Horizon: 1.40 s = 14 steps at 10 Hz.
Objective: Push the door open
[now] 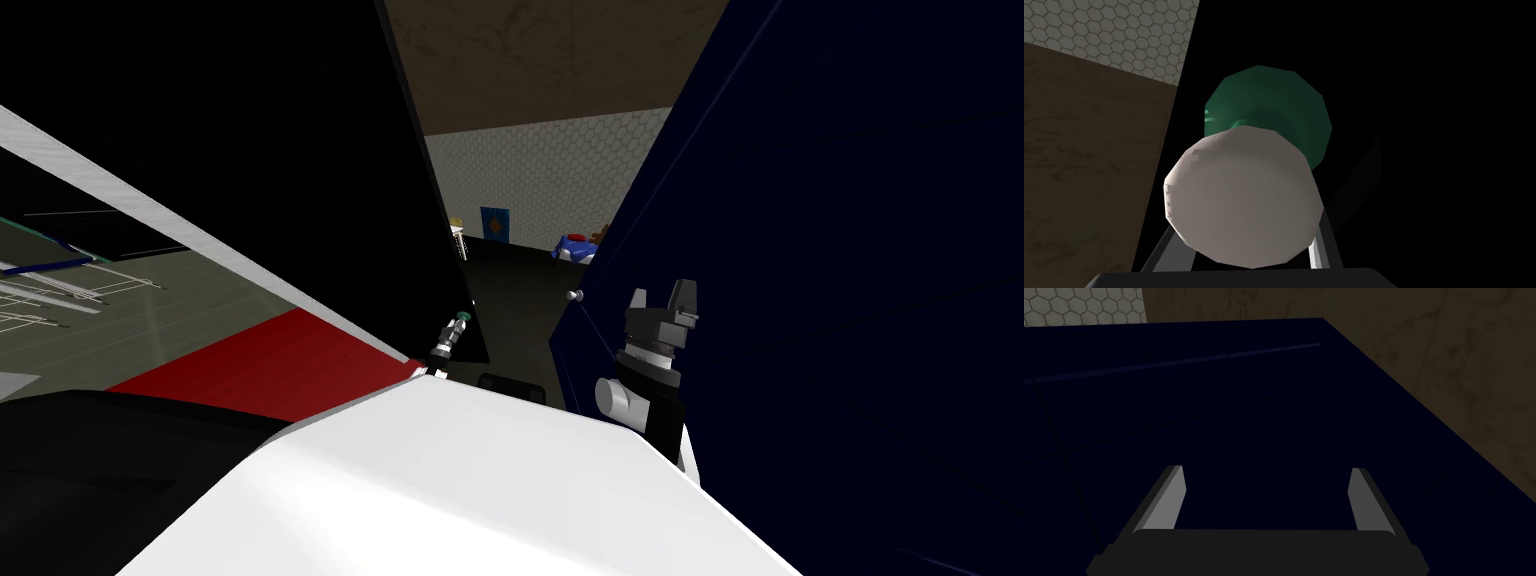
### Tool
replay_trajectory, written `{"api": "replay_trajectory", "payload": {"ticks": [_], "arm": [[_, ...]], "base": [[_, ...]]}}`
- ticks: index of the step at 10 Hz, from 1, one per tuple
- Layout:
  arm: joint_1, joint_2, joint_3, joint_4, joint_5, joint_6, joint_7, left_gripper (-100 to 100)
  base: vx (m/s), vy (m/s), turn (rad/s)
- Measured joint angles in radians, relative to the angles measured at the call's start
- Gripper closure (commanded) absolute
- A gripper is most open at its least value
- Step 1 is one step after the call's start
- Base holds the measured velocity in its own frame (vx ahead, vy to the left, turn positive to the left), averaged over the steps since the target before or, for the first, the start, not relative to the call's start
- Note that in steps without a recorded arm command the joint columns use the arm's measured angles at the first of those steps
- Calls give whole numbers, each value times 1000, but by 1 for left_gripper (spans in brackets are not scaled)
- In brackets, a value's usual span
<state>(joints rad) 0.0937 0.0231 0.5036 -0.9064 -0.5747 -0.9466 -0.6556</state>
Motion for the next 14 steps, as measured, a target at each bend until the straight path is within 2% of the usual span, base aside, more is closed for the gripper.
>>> {"api": "replay_trajectory", "payload": {"ticks": [1,2,3,4,5,7,9,11,12,14], "arm": [[-9,4,1,7,19,-3,24,100],[-3,4,-1,-11,43,2,57,100],[-11,11,4,0,57,3,77,-100],[3,15,11,5,48,-13,68,-100],[41,7,11,-30,31,-25,57,-100],[67,15,30,2,12,-85,14,-100],[106,18,48,14,-15,-141,-27,-100],[151,8,53,-17,-37,-165,-45,-100],[189,1,59,-33,-53,-190,-60,-100],[220,3,74,-24,-75,-234,-95,-100]], "base": [[36,34,-55],[31,33,-7],[43,16,88],[64,0,129],[72,-13,100],[72,-18,108],[69,0,89],[59,-6,105],[89,-19,134],[62,-15,69]]}}
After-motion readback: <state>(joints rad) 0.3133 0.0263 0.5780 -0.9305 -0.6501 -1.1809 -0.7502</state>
